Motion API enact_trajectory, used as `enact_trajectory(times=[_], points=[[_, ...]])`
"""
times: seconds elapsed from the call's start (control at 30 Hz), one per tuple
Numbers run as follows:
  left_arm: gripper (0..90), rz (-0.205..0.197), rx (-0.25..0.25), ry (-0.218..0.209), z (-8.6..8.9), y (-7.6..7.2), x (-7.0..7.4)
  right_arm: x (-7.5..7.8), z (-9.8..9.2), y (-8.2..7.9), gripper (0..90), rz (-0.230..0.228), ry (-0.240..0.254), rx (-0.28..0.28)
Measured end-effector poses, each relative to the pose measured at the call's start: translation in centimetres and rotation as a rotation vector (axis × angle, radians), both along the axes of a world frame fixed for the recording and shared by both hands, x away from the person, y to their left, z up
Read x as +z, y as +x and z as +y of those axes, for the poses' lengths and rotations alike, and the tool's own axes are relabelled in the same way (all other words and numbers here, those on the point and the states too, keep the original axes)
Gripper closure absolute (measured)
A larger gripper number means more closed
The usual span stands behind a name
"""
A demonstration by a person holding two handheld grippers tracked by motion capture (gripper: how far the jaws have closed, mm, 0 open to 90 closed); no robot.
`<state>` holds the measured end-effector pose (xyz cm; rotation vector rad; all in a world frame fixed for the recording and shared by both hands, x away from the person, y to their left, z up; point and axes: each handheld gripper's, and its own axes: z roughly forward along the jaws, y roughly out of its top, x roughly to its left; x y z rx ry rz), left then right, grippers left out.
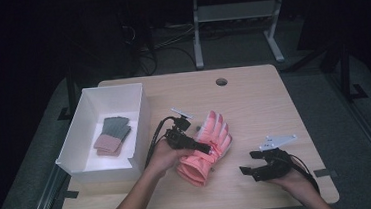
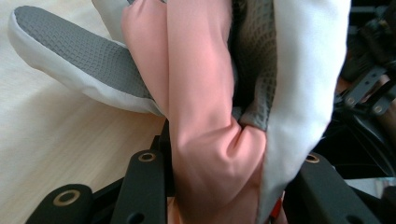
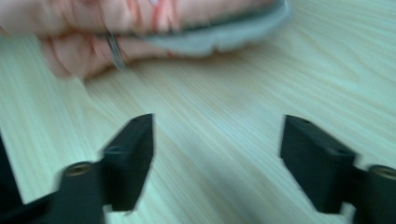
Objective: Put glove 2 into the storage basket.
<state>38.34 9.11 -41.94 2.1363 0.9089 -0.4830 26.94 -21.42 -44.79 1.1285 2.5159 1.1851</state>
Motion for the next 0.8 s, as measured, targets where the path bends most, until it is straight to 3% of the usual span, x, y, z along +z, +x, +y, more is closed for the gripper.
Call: enact_trajectory(times=[0.17, 0.53, 0.63, 0.8], points=[[61.2, -0.041, 0.029, 0.018, 0.9, 0.1, 3.2, -0.6, -0.3, 0.1, 14.1, -0.015, -0.006, -0.041], [61.0, -0.107, 0.085, 0.019, 3.9, 0.3, 8.4, -0.7, -0.6, 0.3, 13.6, -0.044, -0.004, -0.068], [61.0, -0.119, 0.084, 0.028, 4.5, 0.4, 9.2, -0.8, -0.6, 0.3, 13.4, -0.045, 0.002, -0.071], [60.9, -0.144, 0.117, 0.032, 6.9, 0.7, 11.5, -0.8, -0.5, 0.3, 13.4, -0.043, 0.0, -0.073]])
